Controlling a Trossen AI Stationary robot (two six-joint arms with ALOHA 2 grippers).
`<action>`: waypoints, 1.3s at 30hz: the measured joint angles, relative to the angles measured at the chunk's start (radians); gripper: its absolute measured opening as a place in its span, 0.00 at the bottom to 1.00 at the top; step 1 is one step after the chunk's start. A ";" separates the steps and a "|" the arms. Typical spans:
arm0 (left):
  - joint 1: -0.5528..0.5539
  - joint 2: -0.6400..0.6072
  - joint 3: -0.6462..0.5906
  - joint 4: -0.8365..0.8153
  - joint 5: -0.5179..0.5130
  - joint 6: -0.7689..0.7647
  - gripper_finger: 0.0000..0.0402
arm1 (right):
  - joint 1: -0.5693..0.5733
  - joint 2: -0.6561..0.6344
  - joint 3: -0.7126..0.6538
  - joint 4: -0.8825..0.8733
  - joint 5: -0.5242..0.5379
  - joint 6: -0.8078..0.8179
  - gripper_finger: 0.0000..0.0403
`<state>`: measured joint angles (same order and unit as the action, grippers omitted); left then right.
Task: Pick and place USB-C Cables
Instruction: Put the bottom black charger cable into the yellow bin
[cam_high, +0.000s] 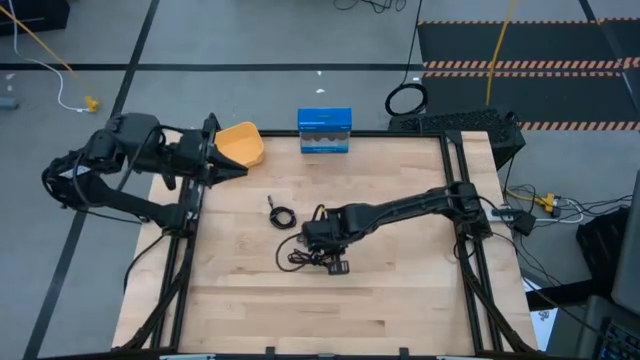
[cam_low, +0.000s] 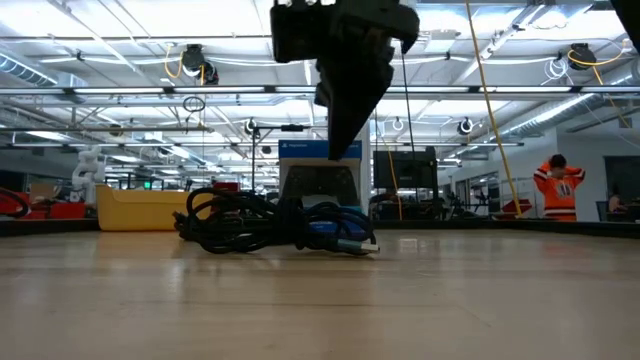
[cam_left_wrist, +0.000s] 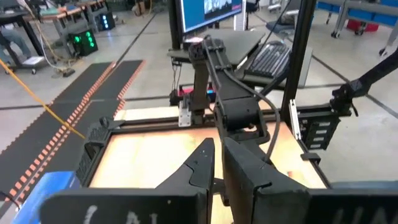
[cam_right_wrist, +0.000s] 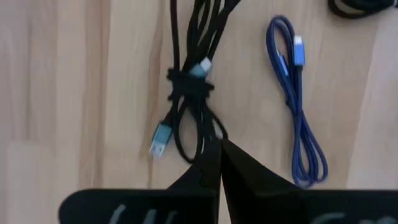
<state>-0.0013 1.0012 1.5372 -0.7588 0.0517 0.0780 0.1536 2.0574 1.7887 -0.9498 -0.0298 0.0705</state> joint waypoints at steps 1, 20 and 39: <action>0.000 0.004 0.000 -0.005 0.000 0.000 0.09 | 0.004 0.004 0.000 0.011 0.001 0.005 0.02; 0.000 0.060 0.000 -0.009 0.000 0.013 0.09 | 0.045 0.004 -0.171 0.279 0.002 -0.011 0.49; -0.015 0.110 0.000 -0.022 0.000 0.011 0.09 | 0.036 0.002 -0.309 0.407 0.024 -0.054 0.21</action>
<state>-0.0164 1.1116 1.5372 -0.7810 0.0516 0.0887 0.1894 2.0598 1.4799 -0.5428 -0.0057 0.0160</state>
